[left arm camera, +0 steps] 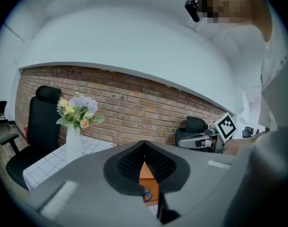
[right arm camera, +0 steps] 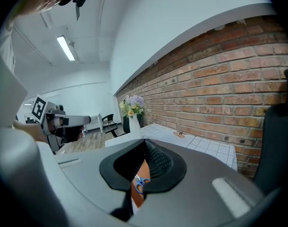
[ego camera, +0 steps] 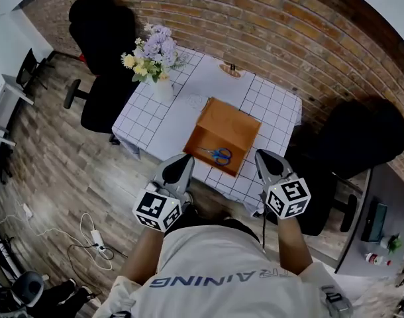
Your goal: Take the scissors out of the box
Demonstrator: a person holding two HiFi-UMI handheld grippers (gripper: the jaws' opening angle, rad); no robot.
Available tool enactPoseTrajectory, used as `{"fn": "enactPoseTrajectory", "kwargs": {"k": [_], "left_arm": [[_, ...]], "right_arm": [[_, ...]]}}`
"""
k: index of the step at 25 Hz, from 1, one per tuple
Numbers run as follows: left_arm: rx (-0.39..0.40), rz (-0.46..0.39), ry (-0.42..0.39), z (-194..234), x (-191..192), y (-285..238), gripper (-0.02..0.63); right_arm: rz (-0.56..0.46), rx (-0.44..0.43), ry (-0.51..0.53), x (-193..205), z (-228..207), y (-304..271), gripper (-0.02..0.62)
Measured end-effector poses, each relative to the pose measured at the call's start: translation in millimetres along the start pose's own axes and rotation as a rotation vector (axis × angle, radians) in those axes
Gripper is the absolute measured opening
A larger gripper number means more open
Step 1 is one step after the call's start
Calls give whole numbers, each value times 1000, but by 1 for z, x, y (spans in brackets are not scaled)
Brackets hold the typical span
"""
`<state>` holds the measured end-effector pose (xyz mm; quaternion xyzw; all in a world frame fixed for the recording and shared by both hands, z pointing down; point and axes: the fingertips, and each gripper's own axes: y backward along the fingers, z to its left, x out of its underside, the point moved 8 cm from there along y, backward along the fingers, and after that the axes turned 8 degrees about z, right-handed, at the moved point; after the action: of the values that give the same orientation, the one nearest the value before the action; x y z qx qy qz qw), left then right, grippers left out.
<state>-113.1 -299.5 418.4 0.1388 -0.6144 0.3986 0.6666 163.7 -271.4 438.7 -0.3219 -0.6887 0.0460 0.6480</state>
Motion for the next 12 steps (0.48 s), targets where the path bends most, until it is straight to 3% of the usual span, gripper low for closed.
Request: {"fn": "enactPoseTrajectory", "kwargs": {"k": [7, 12], "left_arm": [[108, 61, -7, 73, -3, -19, -2], [121, 91, 15, 97, -2, -31, -2]], "right_arm": [[72, 55, 0, -14, 33, -60, 14], [133, 53, 3, -12, 34, -79, 14]]}}
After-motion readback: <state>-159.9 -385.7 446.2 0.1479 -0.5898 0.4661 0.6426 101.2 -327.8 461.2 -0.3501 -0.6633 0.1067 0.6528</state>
